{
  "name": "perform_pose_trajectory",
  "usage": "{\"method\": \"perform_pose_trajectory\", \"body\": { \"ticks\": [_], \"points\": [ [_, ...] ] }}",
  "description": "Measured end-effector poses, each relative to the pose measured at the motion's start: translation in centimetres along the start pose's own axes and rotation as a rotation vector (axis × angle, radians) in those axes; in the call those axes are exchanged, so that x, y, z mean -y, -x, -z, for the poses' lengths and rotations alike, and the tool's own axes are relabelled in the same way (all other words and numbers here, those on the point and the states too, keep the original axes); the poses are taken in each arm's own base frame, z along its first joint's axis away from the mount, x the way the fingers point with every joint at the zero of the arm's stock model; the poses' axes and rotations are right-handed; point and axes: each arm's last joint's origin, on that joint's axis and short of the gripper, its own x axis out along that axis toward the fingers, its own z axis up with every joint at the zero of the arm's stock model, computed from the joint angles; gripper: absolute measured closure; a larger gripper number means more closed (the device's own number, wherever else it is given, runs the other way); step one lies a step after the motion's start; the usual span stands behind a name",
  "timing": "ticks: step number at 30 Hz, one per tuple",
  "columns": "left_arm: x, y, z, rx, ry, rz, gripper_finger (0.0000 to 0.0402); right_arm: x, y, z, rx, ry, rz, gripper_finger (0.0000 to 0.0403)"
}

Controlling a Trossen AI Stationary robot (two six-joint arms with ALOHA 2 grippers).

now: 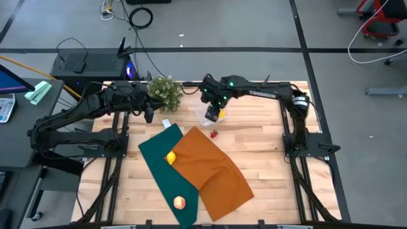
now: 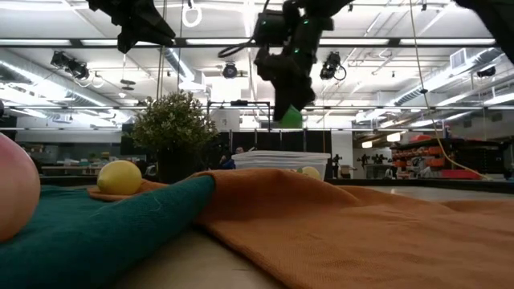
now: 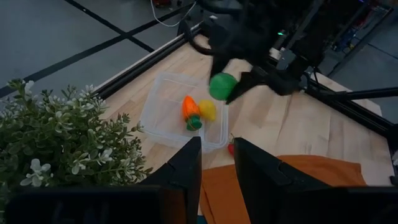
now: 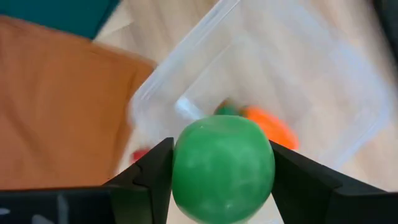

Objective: Pick and placing Produce into tupperware
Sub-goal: Put the green pear into the transparent bin

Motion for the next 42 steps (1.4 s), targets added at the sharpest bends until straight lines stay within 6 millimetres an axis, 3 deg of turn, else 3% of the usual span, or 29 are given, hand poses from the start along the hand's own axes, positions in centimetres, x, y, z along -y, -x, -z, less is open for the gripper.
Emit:
{"method": "perform_pose_trajectory", "body": {
  "ticks": [6, 12, 25, 35, 42],
  "points": [
    [0.0, 0.0, 0.0, -0.001, 0.001, 0.0, 0.0298, 2.2, -2.0, -2.9, -0.115, 0.065, 0.032, 0.0216],
    [0.0, 0.0, 0.0, -0.001, -0.003, 0.0, 0.0298, 3.4, -4.1, -4.1, -0.182, 0.134, 0.047, 0.0216],
    [0.0, 0.0, 0.0, -0.003, -0.043, -0.002, 0.0298, 4.7, -8.4, -4.2, -0.245, 0.225, 0.116, 0.0216],
    [0.0, 0.0, 0.1, -0.014, -0.043, -0.005, 0.0298, 5.3, -8.7, -4.3, -0.237, 0.33, 0.109, 0.0216],
    [0.0, 0.0, 0.1, -0.014, -0.04, -0.005, 0.0298, 5.4, -10.0, -3.3, -0.292, 0.407, 0.088, 0.0216]
  ]
}}
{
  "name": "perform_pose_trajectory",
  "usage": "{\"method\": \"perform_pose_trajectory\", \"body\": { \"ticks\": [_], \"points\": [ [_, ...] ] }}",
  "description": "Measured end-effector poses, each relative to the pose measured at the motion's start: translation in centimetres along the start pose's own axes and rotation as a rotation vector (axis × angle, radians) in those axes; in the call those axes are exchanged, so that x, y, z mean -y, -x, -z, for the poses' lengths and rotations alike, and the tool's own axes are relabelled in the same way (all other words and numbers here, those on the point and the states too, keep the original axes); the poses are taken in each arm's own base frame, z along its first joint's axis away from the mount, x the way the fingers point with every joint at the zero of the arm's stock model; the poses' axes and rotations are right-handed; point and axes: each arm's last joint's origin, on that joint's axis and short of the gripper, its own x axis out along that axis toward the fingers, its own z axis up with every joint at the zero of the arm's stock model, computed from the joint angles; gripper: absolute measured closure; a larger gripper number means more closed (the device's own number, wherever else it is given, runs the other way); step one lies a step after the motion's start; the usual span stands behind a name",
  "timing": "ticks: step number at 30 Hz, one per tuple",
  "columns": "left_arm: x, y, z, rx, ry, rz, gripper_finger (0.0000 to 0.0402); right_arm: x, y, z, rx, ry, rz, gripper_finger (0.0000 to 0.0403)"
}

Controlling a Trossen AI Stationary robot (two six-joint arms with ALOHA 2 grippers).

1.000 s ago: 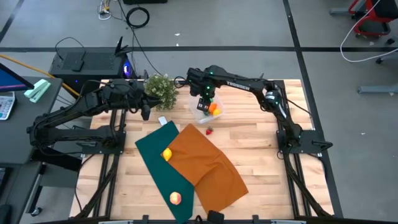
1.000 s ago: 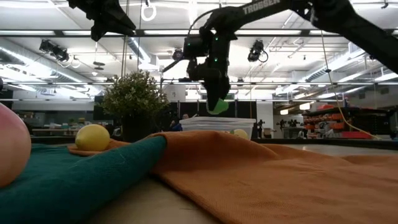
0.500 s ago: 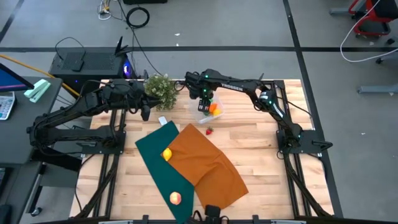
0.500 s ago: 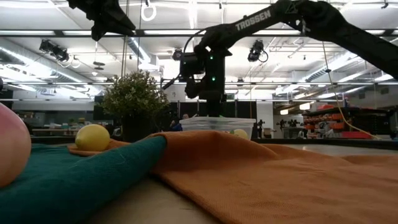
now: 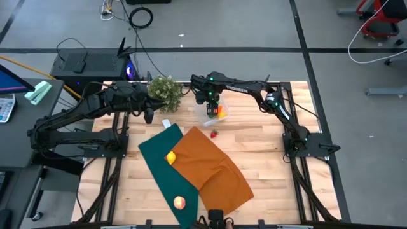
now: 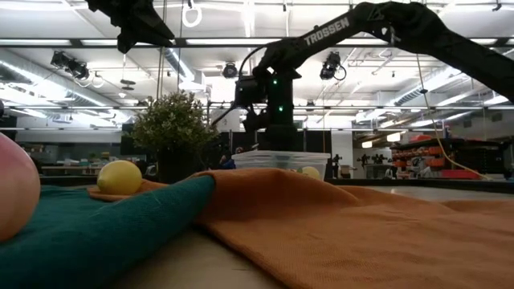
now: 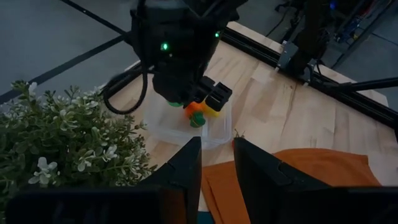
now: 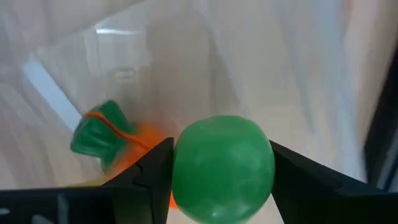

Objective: Pick and placing Produce into tupperware
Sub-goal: Put the green pear into the transparent bin

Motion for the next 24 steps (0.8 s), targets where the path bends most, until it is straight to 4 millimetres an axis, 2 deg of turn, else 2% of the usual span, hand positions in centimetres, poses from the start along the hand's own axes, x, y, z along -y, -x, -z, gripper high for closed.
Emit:
{"method": "perform_pose_trajectory", "body": {
  "ticks": [12, 24],
  "points": [
    [-0.01, 0.0, 0.03, -0.003, 0.008, -0.001, 0.0298, 0.02, -0.59, -0.37, 0.024, 0.007, 0.046, 0.0214],
    [-0.01, 0.0, 0.03, -0.003, 0.008, -0.001, 0.0298, -0.03, -0.58, -0.3, 0.014, 0.008, 0.048, 0.0175]
  ]
}}
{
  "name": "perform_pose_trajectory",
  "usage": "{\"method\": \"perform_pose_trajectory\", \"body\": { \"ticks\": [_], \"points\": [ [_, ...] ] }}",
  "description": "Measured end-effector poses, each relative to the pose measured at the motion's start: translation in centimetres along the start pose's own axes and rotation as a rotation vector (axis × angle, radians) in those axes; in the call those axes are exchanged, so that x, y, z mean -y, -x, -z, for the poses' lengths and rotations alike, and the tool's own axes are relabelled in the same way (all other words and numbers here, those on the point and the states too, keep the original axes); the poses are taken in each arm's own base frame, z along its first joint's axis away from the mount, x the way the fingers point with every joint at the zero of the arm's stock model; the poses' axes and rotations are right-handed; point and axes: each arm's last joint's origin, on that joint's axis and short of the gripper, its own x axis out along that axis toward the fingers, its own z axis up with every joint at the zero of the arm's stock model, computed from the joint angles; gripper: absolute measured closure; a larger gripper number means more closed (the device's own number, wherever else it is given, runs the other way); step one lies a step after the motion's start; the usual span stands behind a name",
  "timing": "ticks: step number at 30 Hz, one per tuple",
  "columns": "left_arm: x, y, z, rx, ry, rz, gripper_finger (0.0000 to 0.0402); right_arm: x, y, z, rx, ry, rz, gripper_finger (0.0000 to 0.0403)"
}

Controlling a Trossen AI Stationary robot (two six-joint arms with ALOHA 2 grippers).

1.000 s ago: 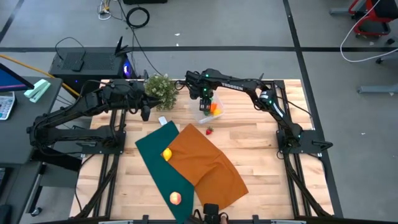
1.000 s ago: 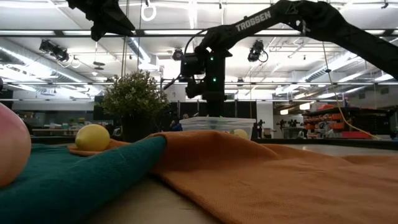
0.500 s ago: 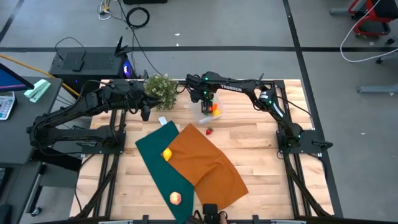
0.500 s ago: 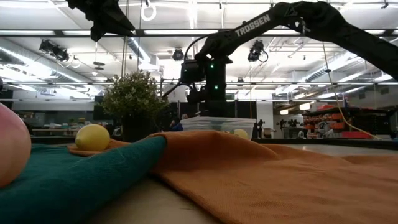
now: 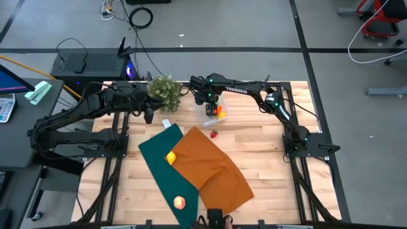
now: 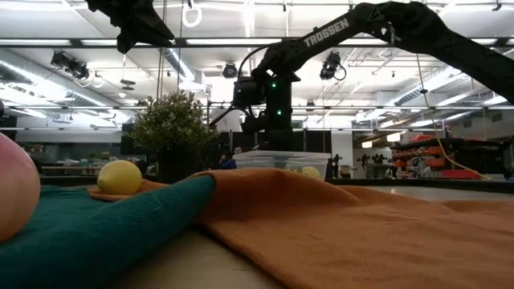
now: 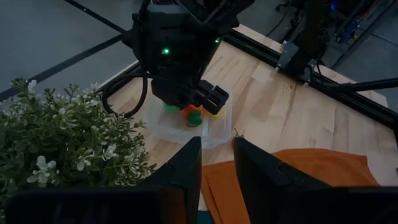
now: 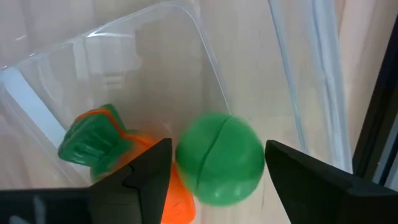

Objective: Pick and placing Produce into tupperware
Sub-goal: Put the green pear into the transparent bin, then put the yellow lemon into the transparent bin

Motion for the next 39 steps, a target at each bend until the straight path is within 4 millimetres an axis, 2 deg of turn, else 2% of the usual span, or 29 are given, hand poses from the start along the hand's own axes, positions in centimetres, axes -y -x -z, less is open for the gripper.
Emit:
{"method": "perform_pose_trajectory", "body": {
  "ticks": [5, 8, 13, 19, 24, 31, 35, 39],
  "points": [
    [0.0, 0.0, 0.0, -0.003, 0.0, -0.001, 0.0298, -0.4, 0.2, -0.2, -0.01, 0.011, 0.025, 0.0176],
    [0.0, 0.0, 0.1, -0.008, 0.0, -0.002, 0.0298, -0.7, 1.5, -0.1, -0.006, 0.019, 0.052, 0.0177],
    [0.0, 0.0, 0.1, -0.008, -0.001, -0.002, 0.0298, -1.2, 5.5, 0.9, 0.013, 0.002, 0.088, 0.0178],
    [0.0, 0.0, 0.1, -0.009, -0.001, -0.002, 0.0298, -2.8, 12.0, 2.5, 0.155, -0.224, 0.034, 0.0179],
    [-0.1, 0.0, 0.2, -0.022, -0.001, -0.006, 0.0298, -6.1, 16.1, 3.5, 0.2, -0.283, 0.011, 0.0179],
    [-0.3, 0.1, 1.2, -0.121, 0.0, -0.033, 0.0298, -11.9, 19.7, 5.0, 0.183, -0.312, -0.028, 0.0179],
    [-0.4, 0.2, 1.9, -0.209, 0.011, -0.019, 0.0298, -14.8, 20.2, 5.9, 0.178, -0.373, -0.016, 0.0179],
    [-0.1, 0.3, 2.3, -0.261, 0.058, 0.041, 0.0298, -17.9, 19.2, 7.9, 0.113, -0.468, -0.017, 0.0179]
  ]
}}
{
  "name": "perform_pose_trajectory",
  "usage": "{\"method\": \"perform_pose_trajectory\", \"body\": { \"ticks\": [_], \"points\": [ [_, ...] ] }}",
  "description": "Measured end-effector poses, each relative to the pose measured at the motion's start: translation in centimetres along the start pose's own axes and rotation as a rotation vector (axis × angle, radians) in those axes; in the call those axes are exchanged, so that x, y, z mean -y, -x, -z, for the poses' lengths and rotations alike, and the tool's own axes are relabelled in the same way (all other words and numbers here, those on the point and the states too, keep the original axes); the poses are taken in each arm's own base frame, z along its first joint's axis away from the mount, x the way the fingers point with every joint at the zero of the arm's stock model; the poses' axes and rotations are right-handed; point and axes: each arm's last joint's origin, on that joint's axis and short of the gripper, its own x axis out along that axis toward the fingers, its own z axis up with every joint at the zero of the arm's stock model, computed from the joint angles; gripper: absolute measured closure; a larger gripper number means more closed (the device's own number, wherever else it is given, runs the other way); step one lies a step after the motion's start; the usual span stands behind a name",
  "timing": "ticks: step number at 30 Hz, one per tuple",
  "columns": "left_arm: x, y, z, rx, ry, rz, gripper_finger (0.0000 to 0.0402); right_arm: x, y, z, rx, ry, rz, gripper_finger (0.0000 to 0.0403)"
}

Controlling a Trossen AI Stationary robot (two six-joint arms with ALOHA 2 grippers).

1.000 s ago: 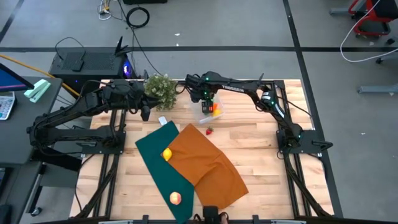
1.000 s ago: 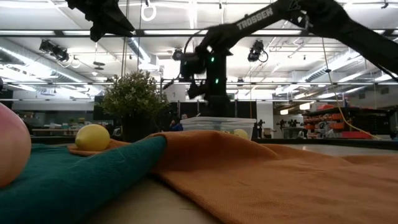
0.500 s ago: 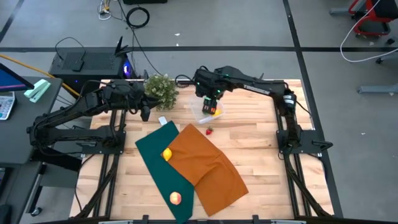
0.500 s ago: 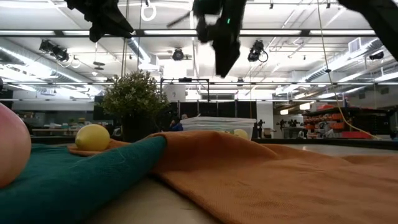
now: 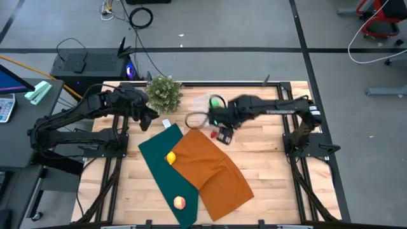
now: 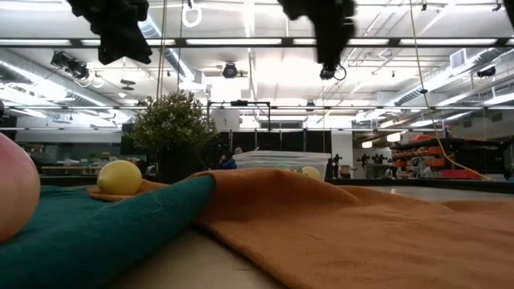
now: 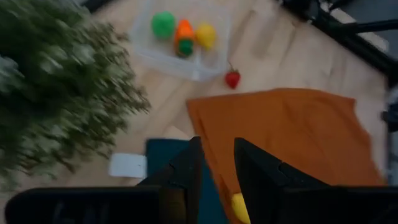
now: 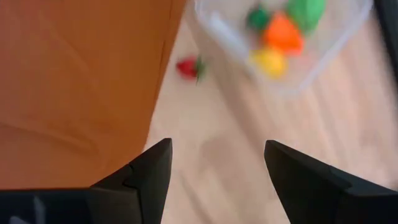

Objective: Pick and placing Produce into tupperware
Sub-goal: Put the yellow lemon into the transparent bin

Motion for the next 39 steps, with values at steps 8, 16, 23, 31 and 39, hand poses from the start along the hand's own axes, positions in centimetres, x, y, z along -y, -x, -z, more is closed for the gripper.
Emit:
{"method": "perform_pose_trajectory", "body": {
  "ticks": [8, 16, 23, 31, 39],
  "points": [
    [2.4, -0.1, 1.0, -0.059, -0.012, 0.12, 0.0299, -4.2, -2.5, 8.6, -0.051, -0.198, -0.034, 0.0179],
    [5.2, -1.1, 2.3, -0.126, 0.136, 0.11, 0.0299, -7.1, -4.2, 14.7, -0.034, -0.244, -0.103, 0.0179],
    [8.9, -4.2, 3.6, -0.213, 0.224, 0.136, 0.0299, -9.5, -4.0, 18.4, 0.021, -0.121, -0.129, 0.0179],
    [14.2, -9.8, 5.8, -0.347, 0.486, 0.238, 0.0299, -11.0, -3.9, 23.2, 0.105, -0.075, -0.101, 0.0179],
    [15.5, -11.6, 6.9, -0.481, 0.511, -0.14, 0.033, -11.2, -4.8, 26.3, 0.148, -0.082, -0.091, 0.0179]
  ]
}}
